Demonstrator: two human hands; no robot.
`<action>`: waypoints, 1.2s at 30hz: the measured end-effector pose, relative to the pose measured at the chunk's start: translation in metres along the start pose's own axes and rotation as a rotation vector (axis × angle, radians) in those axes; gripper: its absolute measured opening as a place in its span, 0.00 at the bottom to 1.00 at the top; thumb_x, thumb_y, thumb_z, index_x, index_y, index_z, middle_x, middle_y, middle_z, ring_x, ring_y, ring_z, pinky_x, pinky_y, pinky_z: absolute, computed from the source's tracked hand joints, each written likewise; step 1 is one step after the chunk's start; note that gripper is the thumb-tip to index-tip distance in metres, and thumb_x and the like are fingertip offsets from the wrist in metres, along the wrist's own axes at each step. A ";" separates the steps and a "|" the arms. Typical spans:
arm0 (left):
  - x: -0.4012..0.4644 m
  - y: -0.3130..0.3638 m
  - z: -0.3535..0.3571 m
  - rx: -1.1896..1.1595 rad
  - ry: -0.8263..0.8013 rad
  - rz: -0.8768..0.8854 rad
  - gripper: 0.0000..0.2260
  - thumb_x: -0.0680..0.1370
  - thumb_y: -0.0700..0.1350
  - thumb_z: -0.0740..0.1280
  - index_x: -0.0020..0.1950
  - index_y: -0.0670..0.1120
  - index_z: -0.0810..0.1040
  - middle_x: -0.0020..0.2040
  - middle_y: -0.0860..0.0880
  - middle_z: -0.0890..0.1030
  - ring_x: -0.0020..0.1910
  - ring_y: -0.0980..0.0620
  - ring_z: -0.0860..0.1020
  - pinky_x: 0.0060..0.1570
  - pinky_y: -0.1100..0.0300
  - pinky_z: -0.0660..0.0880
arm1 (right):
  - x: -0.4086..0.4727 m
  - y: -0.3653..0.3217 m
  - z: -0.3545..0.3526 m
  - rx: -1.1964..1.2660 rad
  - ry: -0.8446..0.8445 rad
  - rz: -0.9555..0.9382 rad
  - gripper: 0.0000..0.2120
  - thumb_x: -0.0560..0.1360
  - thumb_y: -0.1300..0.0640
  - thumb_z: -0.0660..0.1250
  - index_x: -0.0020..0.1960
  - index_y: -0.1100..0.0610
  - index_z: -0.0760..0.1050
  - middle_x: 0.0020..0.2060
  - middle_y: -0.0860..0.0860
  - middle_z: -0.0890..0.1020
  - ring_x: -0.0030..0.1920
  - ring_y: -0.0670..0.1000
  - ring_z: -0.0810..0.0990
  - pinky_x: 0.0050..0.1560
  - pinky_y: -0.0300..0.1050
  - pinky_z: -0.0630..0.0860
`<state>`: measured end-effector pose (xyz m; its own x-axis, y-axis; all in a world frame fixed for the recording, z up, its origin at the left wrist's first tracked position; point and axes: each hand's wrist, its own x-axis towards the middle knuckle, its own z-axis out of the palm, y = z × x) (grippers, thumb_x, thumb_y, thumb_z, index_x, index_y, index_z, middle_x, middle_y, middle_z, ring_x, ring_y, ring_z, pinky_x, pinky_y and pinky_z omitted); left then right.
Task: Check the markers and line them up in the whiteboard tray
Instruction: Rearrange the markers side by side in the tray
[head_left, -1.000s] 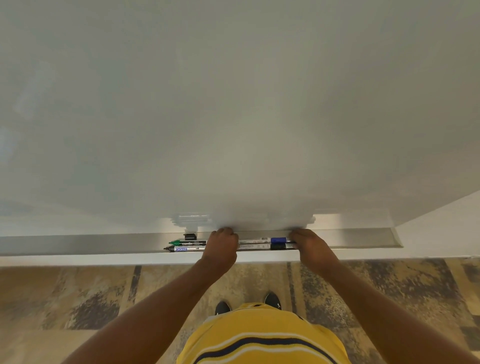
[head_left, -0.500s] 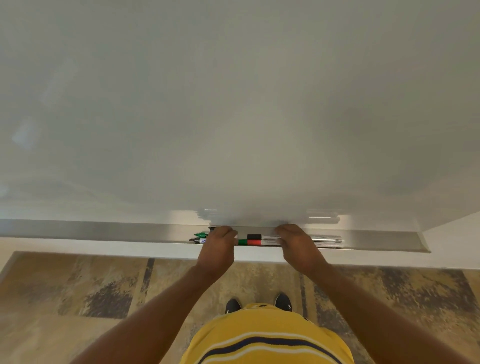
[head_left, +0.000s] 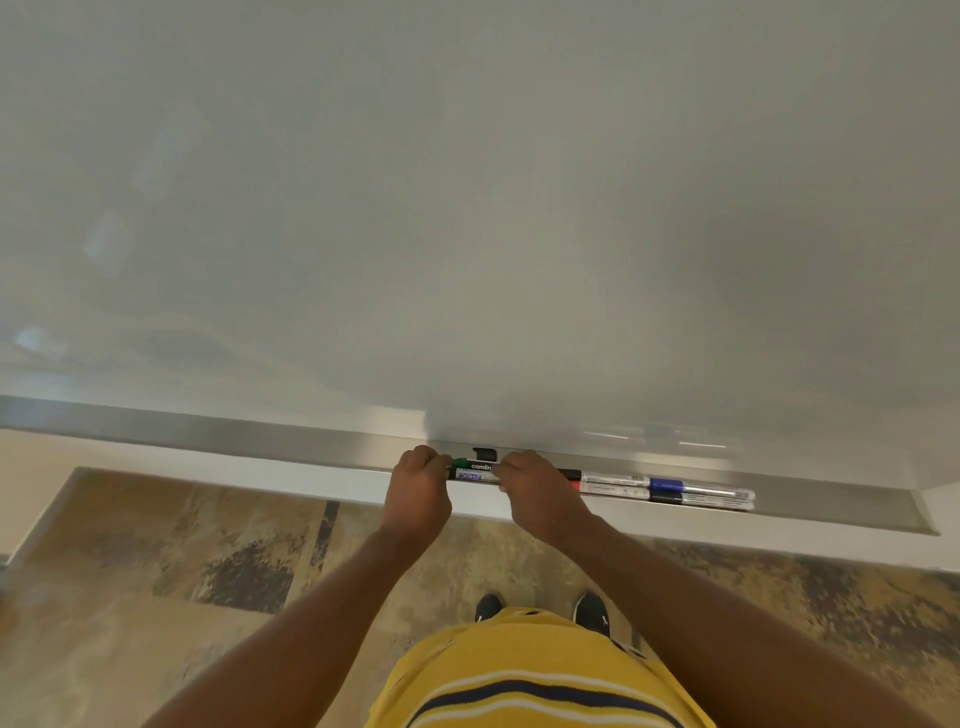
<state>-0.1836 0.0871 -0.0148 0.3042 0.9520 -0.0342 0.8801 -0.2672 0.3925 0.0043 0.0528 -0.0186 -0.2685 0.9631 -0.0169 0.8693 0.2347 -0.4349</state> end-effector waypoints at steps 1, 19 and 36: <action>-0.001 -0.002 -0.001 -0.008 0.004 -0.009 0.12 0.71 0.31 0.72 0.53 0.39 0.82 0.47 0.41 0.83 0.43 0.44 0.78 0.42 0.54 0.79 | 0.002 -0.003 0.001 -0.024 -0.003 0.012 0.15 0.71 0.68 0.66 0.57 0.61 0.77 0.49 0.57 0.82 0.50 0.56 0.77 0.54 0.48 0.75; 0.011 -0.013 -0.011 -0.048 0.028 -0.001 0.13 0.73 0.32 0.69 0.57 0.39 0.81 0.52 0.41 0.83 0.49 0.41 0.79 0.49 0.51 0.80 | 0.014 -0.018 0.008 -0.167 -0.032 0.125 0.12 0.72 0.65 0.66 0.55 0.62 0.73 0.52 0.58 0.77 0.54 0.57 0.74 0.53 0.49 0.71; 0.036 0.027 0.006 0.280 -0.136 0.323 0.13 0.60 0.36 0.77 0.41 0.47 0.84 0.36 0.49 0.83 0.36 0.46 0.82 0.29 0.60 0.76 | -0.079 0.025 -0.022 0.057 0.193 0.515 0.09 0.70 0.64 0.71 0.49 0.56 0.77 0.43 0.54 0.80 0.40 0.49 0.73 0.39 0.40 0.71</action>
<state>-0.1462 0.1132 -0.0111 0.6083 0.7897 -0.0791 0.7912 -0.5954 0.1396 0.0567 -0.0140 -0.0081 0.2712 0.9595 -0.0769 0.8429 -0.2753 -0.4623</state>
